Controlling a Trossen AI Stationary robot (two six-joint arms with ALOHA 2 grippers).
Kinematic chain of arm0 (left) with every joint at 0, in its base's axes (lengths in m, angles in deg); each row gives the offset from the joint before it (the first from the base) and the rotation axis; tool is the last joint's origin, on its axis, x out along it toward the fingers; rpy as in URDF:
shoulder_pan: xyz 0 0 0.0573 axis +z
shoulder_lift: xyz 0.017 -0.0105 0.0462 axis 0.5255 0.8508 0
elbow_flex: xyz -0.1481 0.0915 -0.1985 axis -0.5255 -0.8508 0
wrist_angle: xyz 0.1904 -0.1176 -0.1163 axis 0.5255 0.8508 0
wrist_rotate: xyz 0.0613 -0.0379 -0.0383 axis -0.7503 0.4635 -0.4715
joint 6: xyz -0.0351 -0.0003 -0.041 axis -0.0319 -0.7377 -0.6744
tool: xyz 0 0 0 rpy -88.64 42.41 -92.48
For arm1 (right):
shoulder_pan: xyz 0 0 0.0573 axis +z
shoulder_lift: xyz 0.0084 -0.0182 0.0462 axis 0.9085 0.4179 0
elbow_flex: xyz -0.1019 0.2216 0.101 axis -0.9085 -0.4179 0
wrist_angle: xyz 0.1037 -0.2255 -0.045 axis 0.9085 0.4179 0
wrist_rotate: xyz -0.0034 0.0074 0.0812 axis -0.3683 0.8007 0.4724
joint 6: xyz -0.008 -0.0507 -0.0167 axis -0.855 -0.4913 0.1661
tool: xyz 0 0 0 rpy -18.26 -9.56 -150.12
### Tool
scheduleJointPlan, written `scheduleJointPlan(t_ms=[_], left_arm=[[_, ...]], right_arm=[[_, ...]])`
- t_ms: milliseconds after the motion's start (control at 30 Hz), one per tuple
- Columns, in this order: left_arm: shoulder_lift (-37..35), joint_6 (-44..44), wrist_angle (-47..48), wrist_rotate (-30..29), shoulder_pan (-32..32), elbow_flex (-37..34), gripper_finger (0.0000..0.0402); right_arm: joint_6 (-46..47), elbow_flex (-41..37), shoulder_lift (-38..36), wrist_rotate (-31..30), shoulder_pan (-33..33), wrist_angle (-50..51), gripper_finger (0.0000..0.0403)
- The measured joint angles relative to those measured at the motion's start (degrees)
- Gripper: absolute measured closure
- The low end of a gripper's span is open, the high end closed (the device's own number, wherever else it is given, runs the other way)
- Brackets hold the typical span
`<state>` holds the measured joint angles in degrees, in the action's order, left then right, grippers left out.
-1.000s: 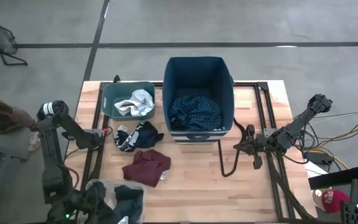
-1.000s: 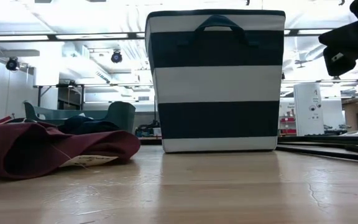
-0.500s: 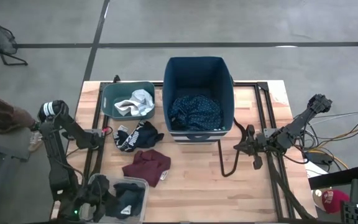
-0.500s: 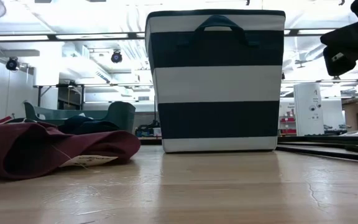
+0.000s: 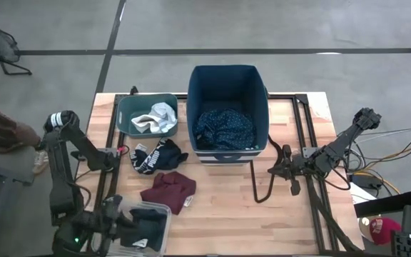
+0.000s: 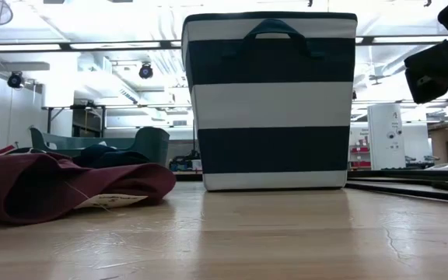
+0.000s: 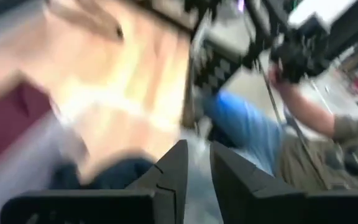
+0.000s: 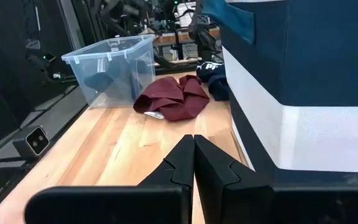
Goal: Pick & Place Cloths
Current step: Put the dark blue boxer into the transparent bin
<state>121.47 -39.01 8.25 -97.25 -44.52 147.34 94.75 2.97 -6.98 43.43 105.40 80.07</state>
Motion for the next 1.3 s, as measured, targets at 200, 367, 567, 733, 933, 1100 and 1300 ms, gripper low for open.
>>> scheduleJointPlan(t_ms=[200,367,567,733,933,1100,1300], left_arm=[[-3.6,11.0,0.2,-16.6,2.2,0.0,0.0330],[-6.1,18.3,0.4,-13.7,10.8,-0.2,0.0330],[-6.2,23.0,1.0,-7.5,24.5,-0.5,0.0330],[-6.2,25.2,4.3,3.5,35.5,-0.5,0.0322],[-4.0,23.9,13.8,10.7,46.9,-0.5,0.0265],[0.2,24.6,19.5,14.2,53.2,-0.6,0.0207],[5.8,25.7,20.9,21.7,58.2,-0.6,0.0175]], right_arm=[[0.4,0.0,0.1,0.0,0.0,0.0,0.0394],[0.3,0.0,0.1,0.0,0.0,0.0,0.0394],[0.3,0.0,0.1,0.0,0.0,0.0,0.0394],[0.3,0.0,0.1,0.0,0.0,0.0,0.0394],[0.3,0.0,0.1,0.0,0.0,0.0,0.0394],[0.3,0.0,0.1,0.0,0.0,0.0,0.0394],[0.3,0.0,0.1,0.0,0.0,0.0,0.0394]])
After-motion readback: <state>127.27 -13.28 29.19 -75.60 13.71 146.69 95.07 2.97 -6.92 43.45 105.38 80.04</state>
